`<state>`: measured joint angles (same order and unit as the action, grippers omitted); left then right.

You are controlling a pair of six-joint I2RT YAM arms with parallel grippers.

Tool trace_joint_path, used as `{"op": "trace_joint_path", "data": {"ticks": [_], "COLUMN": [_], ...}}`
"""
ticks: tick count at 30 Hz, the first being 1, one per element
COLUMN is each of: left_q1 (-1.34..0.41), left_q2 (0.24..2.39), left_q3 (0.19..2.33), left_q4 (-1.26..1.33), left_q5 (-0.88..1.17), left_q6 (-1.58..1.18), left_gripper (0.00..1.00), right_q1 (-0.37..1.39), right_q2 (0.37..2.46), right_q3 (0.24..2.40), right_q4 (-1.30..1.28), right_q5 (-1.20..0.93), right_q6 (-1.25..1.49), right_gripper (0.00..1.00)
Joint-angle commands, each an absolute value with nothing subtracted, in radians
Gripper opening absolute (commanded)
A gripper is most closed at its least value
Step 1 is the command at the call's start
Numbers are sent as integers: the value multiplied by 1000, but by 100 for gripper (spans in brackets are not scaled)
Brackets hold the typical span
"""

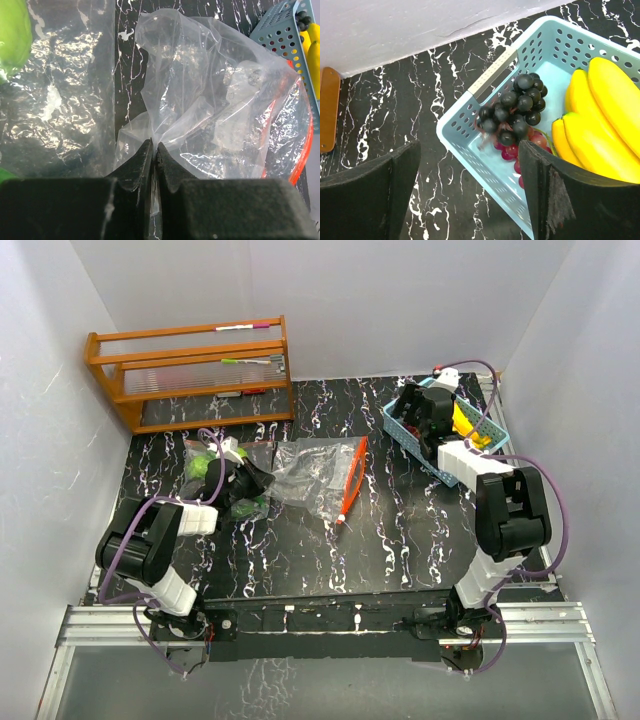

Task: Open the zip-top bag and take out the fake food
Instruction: Place the fake fruit in the bin, then place the zipper food storage bag at the center of the board.

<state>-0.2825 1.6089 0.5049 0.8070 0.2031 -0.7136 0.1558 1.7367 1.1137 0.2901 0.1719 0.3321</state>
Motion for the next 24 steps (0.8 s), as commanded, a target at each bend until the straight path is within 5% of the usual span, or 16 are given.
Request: {"op": "trace_joint_path", "data": {"ticks": [1, 15, 24], "left_q1": [-277, -286, -264], "left_q2": [1573, 1586, 1502], "left_q3": [509, 532, 707], "left_q4": [817, 902, 637], "left_q5": [231, 172, -9], "left_q6": [-690, -743, -581], "left_gripper": [8, 11, 12], "right_q1": [160, 314, 314], "right_q2": [1673, 1511, 1503], "right_q3": [1101, 870, 839], "right_q4": [317, 321, 317], "right_q5": [203, -92, -125], "right_q6": [306, 388, 395], "right_gripper": [82, 78, 75]}}
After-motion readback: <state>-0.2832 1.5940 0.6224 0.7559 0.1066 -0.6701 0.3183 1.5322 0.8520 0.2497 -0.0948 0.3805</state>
